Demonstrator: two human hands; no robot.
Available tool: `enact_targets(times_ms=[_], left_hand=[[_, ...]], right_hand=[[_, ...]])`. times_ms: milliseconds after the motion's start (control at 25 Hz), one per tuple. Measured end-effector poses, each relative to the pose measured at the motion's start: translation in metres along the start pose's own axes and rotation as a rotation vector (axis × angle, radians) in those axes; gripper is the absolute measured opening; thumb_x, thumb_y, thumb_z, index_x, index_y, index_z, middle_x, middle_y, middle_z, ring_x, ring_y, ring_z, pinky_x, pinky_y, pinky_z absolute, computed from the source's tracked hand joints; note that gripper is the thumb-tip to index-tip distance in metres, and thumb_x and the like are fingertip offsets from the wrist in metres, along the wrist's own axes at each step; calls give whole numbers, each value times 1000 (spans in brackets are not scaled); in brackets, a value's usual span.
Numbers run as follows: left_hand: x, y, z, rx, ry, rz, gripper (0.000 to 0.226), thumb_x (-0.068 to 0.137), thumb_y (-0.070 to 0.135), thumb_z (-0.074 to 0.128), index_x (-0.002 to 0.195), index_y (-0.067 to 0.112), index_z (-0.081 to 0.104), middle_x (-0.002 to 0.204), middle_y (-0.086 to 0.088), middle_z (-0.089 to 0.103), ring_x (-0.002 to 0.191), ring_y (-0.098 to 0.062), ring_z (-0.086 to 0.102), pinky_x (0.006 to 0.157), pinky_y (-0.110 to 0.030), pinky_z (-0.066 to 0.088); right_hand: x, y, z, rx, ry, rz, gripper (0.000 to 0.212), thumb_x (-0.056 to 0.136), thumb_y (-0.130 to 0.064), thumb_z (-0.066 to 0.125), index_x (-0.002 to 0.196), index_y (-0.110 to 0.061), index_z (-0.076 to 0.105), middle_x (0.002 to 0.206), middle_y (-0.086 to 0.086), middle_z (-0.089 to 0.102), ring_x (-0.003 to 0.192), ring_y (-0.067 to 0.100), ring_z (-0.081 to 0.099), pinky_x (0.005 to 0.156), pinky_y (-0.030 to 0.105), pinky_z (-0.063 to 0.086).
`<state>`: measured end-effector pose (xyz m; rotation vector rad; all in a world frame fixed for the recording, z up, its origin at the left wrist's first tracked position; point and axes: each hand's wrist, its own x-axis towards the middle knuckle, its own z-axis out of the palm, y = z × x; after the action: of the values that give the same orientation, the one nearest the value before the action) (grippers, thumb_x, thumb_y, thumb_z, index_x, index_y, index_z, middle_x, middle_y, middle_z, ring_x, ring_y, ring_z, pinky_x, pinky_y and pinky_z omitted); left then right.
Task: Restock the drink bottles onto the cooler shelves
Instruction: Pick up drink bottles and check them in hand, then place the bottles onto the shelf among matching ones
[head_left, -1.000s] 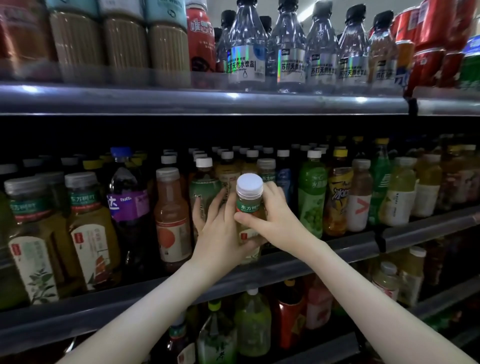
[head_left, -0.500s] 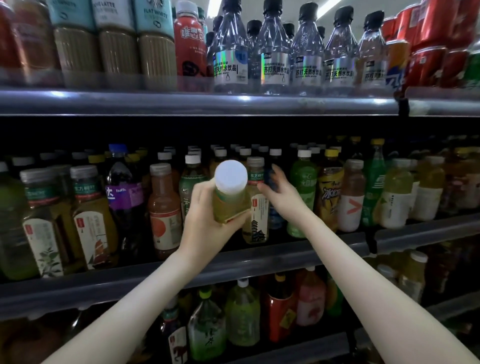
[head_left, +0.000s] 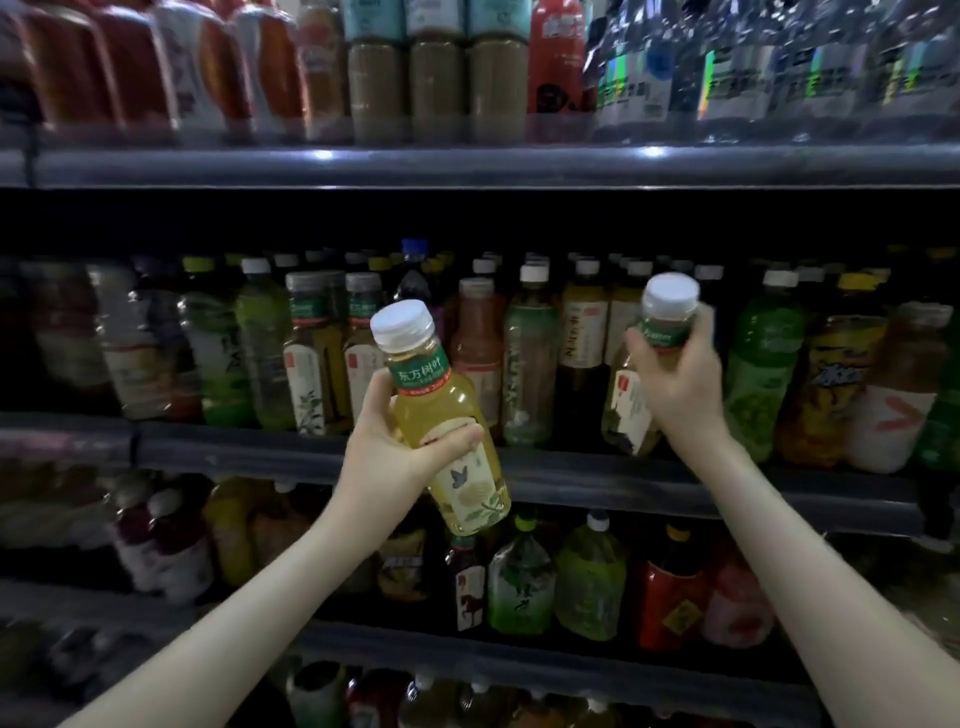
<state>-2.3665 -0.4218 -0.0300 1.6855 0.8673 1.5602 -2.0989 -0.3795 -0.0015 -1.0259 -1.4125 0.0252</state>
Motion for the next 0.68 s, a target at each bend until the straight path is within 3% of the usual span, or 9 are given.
enact_targets(times_ms=[80, 160, 440, 680], left_hand=[[-13, 4, -23, -43, 10, -81, 60, 59, 22, 81, 110, 32, 51, 97, 7, 68, 90, -7, 68, 74, -23, 54], [-31, 3, -45, -66, -3, -143, 62, 57, 23, 81, 112, 31, 51, 96, 8, 70, 90, -8, 68, 75, -24, 53], [-143, -10, -180, 17, 10, -370, 65, 56, 17, 88, 110, 27, 53, 91, 7, 72, 86, -13, 69, 71, -23, 54], [-250, -7, -370, 104, 50, -569, 64, 57, 18, 88, 110, 25, 53, 90, 8, 72, 86, -13, 70, 69, -24, 55]], right_hand=[[-12, -37, -2, 83, -22, -86, 36, 90, -29, 62, 117, -12, 44, 98, -9, 55, 86, 2, 58, 74, 17, 49], [-28, -76, 6, 168, -151, -39, 19, 93, -25, 61, 107, -22, 49, 95, -7, 61, 84, 2, 61, 74, 19, 50], [-158, -151, 142, 482, -637, 426, 8, 93, -27, 59, 101, -26, 59, 89, 0, 71, 81, 18, 69, 74, 36, 55], [-286, -251, 301, 579, -853, 675, 10, 94, -26, 59, 100, -18, 58, 91, 5, 69, 75, 14, 68, 68, 29, 56]])
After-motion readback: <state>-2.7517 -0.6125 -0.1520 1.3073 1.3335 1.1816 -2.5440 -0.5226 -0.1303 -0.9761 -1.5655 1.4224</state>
